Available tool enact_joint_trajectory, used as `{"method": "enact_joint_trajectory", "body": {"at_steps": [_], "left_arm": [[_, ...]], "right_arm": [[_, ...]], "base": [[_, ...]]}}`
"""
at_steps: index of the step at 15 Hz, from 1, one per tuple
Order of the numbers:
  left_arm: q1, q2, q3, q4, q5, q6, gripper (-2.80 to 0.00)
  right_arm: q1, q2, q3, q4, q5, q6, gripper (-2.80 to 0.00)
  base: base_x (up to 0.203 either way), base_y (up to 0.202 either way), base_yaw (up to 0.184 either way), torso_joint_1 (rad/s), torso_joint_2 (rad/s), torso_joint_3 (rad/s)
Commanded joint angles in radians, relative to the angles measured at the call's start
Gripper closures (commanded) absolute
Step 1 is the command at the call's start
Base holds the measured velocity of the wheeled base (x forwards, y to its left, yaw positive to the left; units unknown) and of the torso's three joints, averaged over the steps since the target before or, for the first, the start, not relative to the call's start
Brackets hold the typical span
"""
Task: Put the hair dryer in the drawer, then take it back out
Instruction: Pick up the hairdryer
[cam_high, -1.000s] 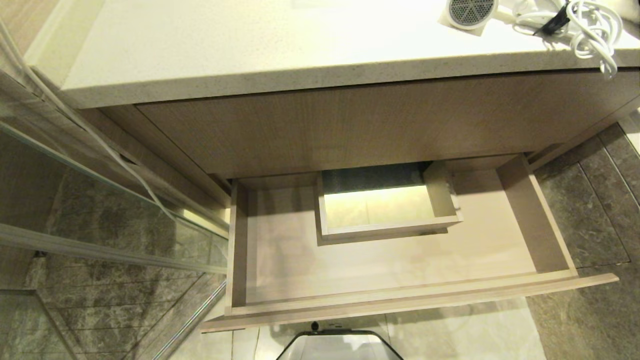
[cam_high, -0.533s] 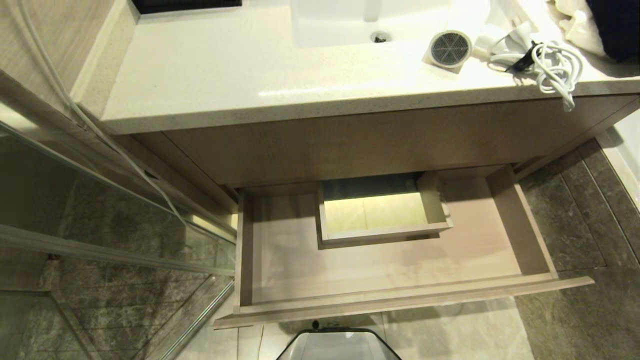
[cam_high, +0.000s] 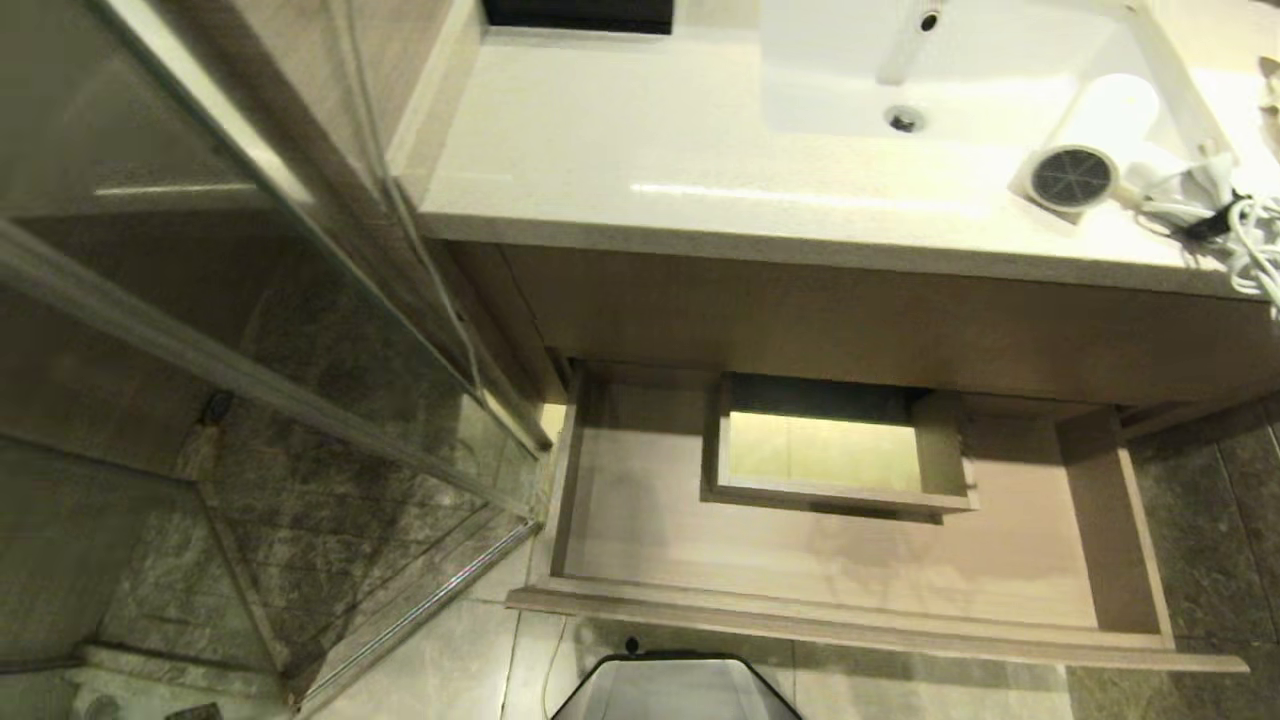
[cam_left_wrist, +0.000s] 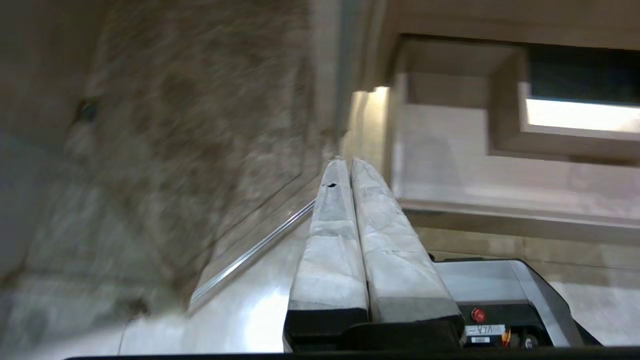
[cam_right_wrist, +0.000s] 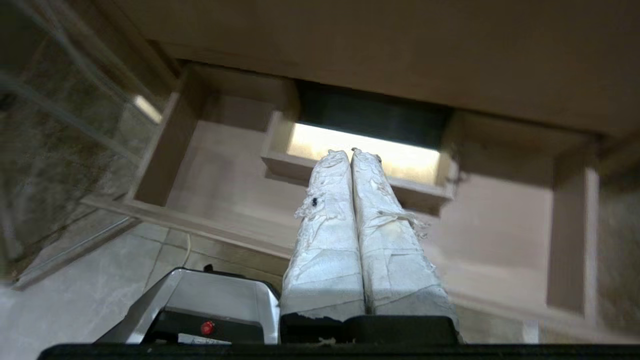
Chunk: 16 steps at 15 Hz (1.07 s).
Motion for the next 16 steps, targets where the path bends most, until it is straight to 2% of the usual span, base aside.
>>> {"method": "enact_joint_trajectory", "body": {"at_steps": [1,3,10,12,16], "left_arm": [[0.0,0.0,0.002,0.0,0.0,-0.001,0.0],[0.0,0.0,0.002,0.0,0.0,-0.001,0.0],[0.0,0.0,0.002,0.0,0.0,-0.001,0.0],[0.0,0.0,0.001,0.0,0.0,-0.001,0.0],[0.0,0.0,0.002,0.0,0.0,-0.001,0.0]], "right_arm": [[0.001,-0.039,0.04,-0.001,0.0,0.0,0.0],[0.001,-0.039,0.04,0.001,0.003,-0.007,0.0],[0.001,-0.039,0.04,0.001,0.003,-0.006,0.0],[0.001,-0.039,0.04,-0.001,0.003,-0.003,0.0],[0.001,-0.039,0.04,-0.001,0.001,0.002,0.0]], "base": [[0.005,-0.009,0.16,0.126,-0.29,-0.129],[-0.004,-0.004,0.101,0.025,-0.03,-0.02],[0.0,0.0,0.0,0.0,0.0,0.0],[0.004,0.018,-0.066,0.002,0.0,0.005],[0.001,0.007,-0.165,0.005,0.0,0.001]]}}
